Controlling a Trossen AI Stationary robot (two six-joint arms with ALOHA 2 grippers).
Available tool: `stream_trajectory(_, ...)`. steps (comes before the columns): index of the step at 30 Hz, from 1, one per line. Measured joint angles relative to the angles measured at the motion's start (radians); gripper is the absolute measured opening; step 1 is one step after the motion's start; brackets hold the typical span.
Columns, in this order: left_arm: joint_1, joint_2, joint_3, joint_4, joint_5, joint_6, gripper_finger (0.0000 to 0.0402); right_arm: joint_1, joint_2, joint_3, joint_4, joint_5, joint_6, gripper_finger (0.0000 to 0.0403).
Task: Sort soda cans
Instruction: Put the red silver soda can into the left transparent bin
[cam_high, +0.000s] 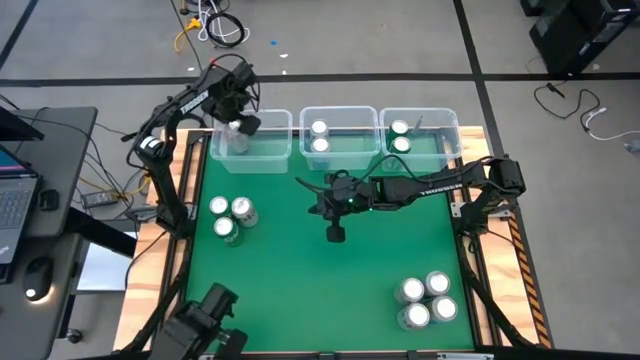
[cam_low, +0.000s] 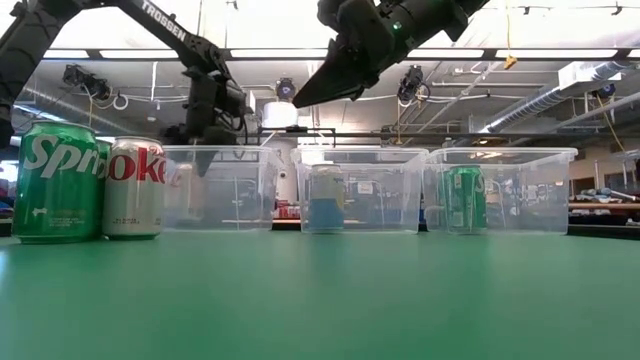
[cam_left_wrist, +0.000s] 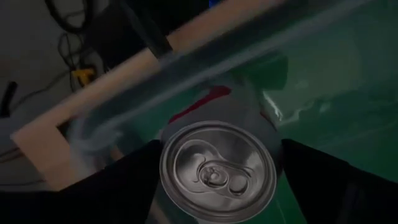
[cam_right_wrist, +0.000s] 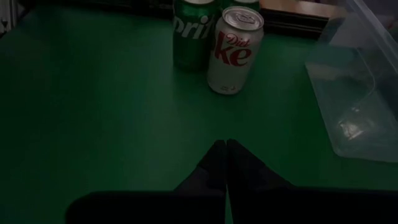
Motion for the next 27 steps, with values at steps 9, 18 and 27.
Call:
stream_trajectory(9, -0.007, -0.001, 0.151, -0.044, -0.028, 0.015, 0.0320, 0.000, 0.000, 0.000, 0.008, 0.000, 0.000, 0.0000)
stream_trajectory(18, -0.022, -0.003, 0.043, 0.018, -0.015, -0.003, 0.0319, 0.012, 0.000, 0.000, 0.007, 0.000, -0.004, 0.0000)
stream_trajectory(27, -0.030, -0.013, -0.097, 0.086, -0.024, -0.003, 0.0321, 0.027, 0.000, 0.000, 0.008, -0.001, -0.007, 0.0000)
